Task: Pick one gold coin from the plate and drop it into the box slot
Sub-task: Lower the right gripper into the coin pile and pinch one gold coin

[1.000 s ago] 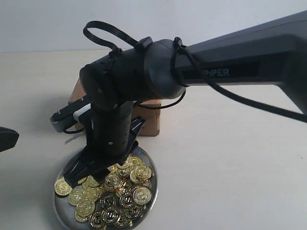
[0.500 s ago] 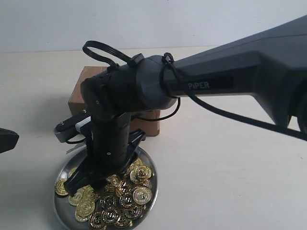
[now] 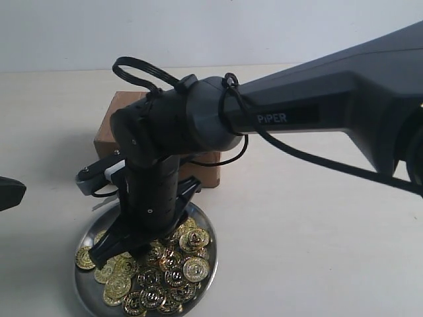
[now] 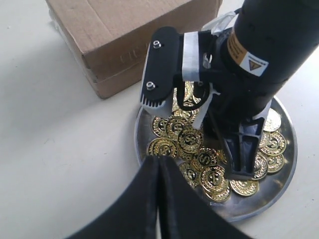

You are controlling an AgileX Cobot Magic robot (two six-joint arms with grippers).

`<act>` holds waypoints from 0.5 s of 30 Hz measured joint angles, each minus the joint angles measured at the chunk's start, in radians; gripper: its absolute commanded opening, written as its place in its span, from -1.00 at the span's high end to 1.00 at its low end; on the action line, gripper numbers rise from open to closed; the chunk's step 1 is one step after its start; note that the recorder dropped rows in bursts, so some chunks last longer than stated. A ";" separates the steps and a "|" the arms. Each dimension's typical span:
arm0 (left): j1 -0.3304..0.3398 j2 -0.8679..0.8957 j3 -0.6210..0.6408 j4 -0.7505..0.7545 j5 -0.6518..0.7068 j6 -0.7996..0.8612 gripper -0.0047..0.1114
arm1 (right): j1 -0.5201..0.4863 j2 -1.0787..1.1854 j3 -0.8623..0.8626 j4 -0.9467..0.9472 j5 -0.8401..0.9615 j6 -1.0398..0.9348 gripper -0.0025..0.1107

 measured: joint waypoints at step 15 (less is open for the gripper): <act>0.000 0.000 0.000 0.000 0.000 0.000 0.92 | 0.058 0.004 0.000 -0.145 -0.008 0.075 0.15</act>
